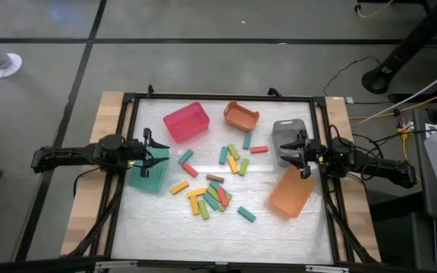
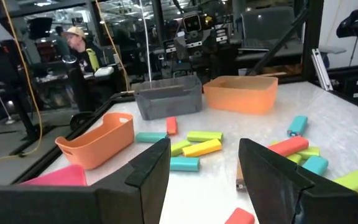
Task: Sort blocks
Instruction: Put the blue block into the pink bin
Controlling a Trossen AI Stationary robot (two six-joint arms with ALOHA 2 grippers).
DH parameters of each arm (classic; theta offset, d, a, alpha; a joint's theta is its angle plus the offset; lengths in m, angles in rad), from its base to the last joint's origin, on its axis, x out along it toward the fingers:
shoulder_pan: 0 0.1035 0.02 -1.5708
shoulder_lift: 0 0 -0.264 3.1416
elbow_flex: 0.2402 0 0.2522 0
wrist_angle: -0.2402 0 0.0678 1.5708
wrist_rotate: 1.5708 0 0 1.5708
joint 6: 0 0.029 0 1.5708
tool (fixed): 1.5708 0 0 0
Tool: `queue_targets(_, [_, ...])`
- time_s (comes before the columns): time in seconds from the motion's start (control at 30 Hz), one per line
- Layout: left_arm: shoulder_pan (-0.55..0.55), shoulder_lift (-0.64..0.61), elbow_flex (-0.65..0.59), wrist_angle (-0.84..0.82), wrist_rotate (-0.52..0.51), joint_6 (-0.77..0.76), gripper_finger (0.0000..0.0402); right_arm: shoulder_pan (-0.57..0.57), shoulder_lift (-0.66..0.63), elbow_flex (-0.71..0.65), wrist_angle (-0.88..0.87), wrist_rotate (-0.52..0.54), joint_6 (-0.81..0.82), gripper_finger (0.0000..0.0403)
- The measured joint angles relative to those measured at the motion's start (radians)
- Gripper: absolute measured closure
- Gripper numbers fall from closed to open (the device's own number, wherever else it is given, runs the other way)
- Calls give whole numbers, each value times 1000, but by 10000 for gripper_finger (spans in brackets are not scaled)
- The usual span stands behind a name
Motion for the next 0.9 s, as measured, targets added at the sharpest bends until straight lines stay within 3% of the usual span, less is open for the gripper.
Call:
queue_targets(0.3, [0,0,-1,13,-1,-22,222,0,0,0,2,0,0,200])
queue_targets(0.5, [0,0,-1,213,-1,-27,222,0,0,0,13,0,68,201])
queue_targets(0.67, [0,0,-1,348,-3,-133,222,0,0,0,13,0,116,200])
queue_targets(0.9, [24,11,31,404,-153,-162,222,0,0,0,14,13,116,200])
